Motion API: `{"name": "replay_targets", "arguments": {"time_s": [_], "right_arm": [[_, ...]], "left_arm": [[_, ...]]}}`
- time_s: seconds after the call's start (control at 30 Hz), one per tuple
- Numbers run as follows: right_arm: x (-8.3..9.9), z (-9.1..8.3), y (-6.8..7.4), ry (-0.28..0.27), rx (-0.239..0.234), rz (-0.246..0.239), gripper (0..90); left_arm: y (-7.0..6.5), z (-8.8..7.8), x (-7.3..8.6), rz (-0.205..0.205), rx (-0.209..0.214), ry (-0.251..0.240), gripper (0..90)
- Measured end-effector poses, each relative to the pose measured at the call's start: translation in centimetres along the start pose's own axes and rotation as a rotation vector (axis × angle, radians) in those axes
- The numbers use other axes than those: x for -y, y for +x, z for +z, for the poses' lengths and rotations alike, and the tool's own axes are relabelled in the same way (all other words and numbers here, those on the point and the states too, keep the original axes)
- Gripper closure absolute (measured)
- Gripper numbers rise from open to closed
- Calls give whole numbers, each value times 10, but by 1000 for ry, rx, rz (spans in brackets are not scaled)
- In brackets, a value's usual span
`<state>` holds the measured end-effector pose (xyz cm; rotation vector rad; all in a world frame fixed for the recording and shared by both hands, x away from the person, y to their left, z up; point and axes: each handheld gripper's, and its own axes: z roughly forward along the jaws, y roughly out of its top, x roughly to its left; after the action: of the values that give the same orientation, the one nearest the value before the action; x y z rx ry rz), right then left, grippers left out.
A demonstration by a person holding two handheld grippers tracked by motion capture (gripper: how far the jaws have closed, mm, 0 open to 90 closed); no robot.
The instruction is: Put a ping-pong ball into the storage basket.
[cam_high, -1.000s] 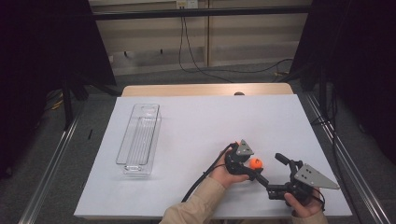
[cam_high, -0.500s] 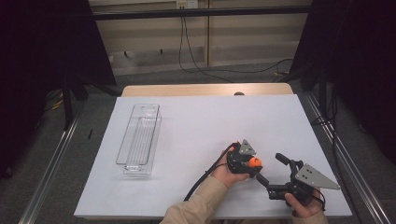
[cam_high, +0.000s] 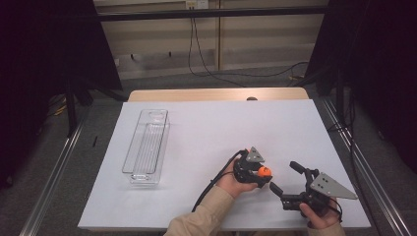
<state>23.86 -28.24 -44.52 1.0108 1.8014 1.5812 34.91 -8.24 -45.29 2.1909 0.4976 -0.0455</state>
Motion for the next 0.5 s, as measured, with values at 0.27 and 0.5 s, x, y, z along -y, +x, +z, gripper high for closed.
{"name": "replay_targets", "arguments": {"time_s": [0.27,0.5], "right_arm": [[0,1,1,0,-3,0,18],[0,1,0,0,-4,1,18]], "left_arm": [[3,-8,4,-3,-12,5,509],[5,-13,7,-18,-11,10,509]]}}
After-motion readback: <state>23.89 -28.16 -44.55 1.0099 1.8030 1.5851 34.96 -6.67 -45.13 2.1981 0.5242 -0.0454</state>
